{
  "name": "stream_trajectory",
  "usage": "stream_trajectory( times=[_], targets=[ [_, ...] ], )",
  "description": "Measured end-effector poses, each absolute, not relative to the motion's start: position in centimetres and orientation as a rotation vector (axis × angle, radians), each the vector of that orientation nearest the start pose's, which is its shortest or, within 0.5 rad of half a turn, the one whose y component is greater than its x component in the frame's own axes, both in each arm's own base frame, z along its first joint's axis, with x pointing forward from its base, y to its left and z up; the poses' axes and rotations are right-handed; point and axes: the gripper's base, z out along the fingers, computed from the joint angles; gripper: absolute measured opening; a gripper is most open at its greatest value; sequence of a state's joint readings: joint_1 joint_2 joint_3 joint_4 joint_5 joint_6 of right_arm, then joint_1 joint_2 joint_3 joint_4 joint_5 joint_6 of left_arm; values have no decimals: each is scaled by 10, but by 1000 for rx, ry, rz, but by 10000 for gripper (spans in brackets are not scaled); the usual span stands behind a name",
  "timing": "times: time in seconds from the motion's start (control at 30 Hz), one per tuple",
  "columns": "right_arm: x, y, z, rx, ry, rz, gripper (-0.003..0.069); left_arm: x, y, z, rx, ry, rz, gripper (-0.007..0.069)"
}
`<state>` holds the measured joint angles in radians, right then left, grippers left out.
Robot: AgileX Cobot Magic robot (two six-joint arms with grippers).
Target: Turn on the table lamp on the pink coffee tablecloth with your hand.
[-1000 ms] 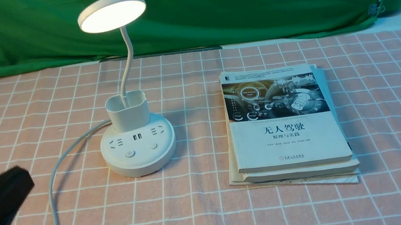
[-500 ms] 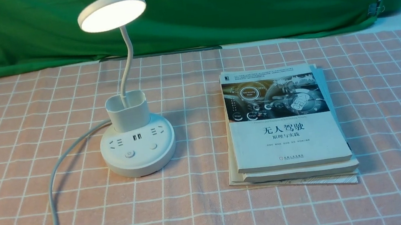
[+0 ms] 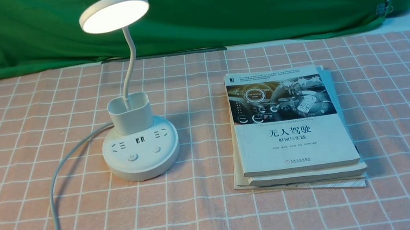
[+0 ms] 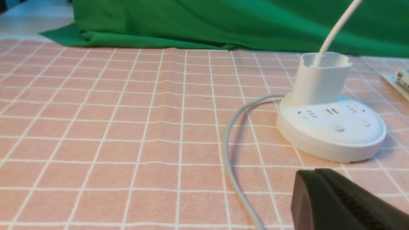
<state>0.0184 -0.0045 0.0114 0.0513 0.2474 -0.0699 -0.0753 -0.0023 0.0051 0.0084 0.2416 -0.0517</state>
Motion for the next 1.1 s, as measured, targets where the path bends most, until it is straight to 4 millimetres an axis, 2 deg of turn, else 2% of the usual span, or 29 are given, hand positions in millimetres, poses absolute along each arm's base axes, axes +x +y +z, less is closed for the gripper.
stream_trajectory(
  times=[1.1],
  targets=[
    [55, 2, 187, -43, 1737, 10, 241, 55, -4, 191, 42, 1715, -75, 1]
  ],
)
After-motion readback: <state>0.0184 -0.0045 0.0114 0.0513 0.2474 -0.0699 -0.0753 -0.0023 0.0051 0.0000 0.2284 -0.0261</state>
